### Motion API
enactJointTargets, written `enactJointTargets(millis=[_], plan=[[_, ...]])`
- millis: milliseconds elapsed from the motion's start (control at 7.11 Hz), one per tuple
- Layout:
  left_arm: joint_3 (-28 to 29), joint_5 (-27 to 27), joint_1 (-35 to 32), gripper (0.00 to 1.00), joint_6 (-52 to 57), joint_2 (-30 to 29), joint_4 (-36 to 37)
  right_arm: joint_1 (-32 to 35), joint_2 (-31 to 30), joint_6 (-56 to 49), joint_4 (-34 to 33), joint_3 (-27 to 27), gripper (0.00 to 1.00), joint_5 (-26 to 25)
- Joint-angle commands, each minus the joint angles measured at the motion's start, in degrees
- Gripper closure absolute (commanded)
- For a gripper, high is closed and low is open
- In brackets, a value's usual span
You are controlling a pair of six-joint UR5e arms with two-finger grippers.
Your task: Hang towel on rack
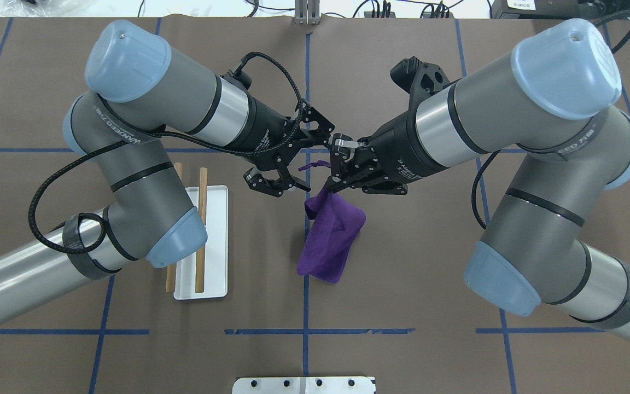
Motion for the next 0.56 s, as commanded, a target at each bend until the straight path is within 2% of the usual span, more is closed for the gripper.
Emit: enactJointTargets(millis=[0,422], plan=[[0.2,-0.1,0.1,1.0,0.6,-0.4,-0.1,0.0,0.0,0.0,0.0,0.0,1.0,0.0],[-0.3,0.0,0.2,1.0,0.9,-0.2,-0.2,0.0,-0.4,-0.1,0.0,0.2,1.0,0.0]])
